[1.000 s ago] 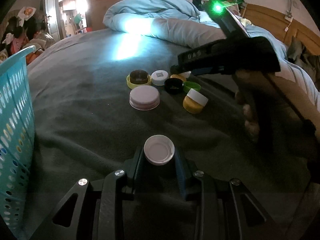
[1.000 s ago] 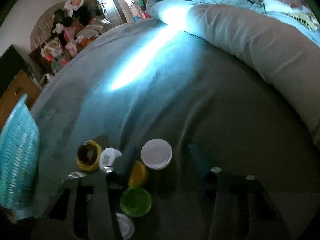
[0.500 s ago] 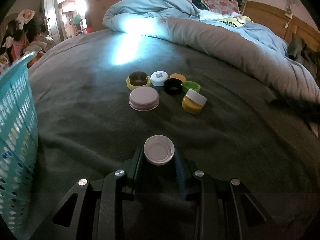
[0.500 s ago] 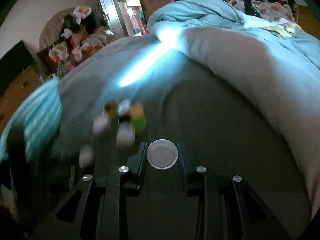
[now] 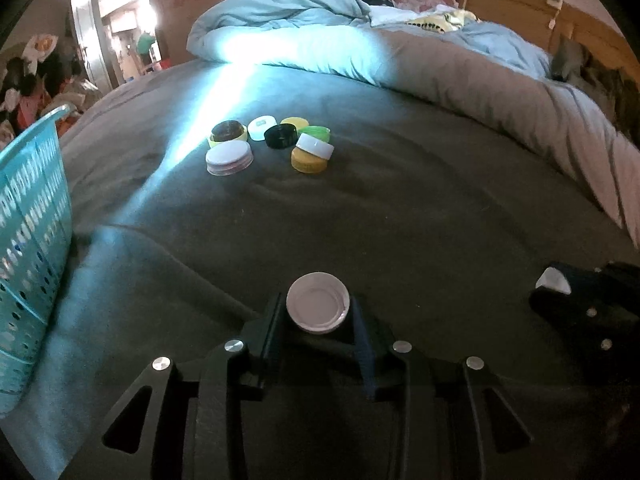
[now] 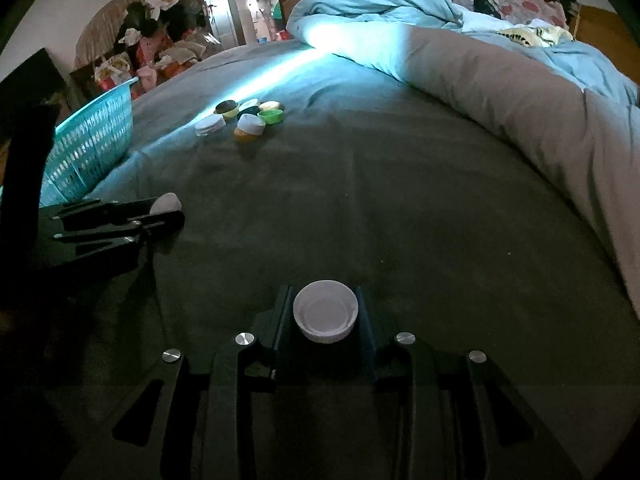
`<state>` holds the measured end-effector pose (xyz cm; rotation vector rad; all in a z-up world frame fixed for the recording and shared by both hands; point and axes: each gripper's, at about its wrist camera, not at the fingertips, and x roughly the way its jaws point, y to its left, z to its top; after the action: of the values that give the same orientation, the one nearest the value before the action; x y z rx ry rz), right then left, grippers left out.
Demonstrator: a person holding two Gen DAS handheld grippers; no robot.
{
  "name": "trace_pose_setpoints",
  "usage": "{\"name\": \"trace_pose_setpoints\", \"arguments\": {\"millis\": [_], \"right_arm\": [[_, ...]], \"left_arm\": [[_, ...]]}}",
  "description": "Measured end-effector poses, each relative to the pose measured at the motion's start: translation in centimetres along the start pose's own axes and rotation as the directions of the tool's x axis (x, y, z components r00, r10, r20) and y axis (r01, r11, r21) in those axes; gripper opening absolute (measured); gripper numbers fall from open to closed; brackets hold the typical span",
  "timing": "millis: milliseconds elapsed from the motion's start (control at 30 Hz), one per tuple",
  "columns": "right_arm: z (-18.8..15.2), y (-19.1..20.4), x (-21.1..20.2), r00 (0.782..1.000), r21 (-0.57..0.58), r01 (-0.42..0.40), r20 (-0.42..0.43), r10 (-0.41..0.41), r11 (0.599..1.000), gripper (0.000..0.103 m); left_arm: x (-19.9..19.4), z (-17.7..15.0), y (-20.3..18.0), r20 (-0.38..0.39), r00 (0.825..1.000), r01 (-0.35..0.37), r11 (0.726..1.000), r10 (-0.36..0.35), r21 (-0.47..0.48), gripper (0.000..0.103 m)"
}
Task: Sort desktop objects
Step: 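Carry both white caps over the teal basket and open both tools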
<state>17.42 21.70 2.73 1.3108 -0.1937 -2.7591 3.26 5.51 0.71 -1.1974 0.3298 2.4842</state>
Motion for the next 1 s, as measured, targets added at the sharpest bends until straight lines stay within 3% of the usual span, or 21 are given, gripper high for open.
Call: {"name": "trace_pose_setpoints", "arguments": {"millis": [167, 433, 533, 700, 1000], "right_arm": [[-0.7, -1.4, -2.9, 0.997, 0.084, -0.057, 0.048, 0.053, 0.995, 0.026], [0.3, -0.3, -10.7, 0.984, 0.083, -0.055, 0.173, 0.040, 0.995, 0.026], [1.8, 1.1, -13.5, 0.970, 0.064, -0.058, 0.239, 0.041, 0.996, 0.026], [3.7, 4.5, -16.2, 0.951, 0.004, -0.076, 0.300, 0.072, 0.997, 0.026], [8.3, 11.7, -14.1, 0.944, -0.106, -0.144, 0.282, 0.169, 0.984, 0.026]], "left_arm": [[-1.2, 0.7, -0.7, -0.026, 1.000, -0.015, 1.000, 0.015, -0.011, 0.031], [-10.0, 3.1, -6.4, 0.106, 0.993, -0.065, 0.989, 0.051, 0.134, 0.031], [-13.2, 3.8, -6.6, 0.164, 0.980, -0.135, 0.978, 0.109, 0.158, 0.031], [-17.6, 4.1, -3.4, 0.240, 0.947, -0.244, 0.965, 0.214, 0.101, 0.031], [-22.9, 3.2, 5.8, 0.276, 0.901, -0.321, 0.942, 0.334, -0.095, 0.031]]}}
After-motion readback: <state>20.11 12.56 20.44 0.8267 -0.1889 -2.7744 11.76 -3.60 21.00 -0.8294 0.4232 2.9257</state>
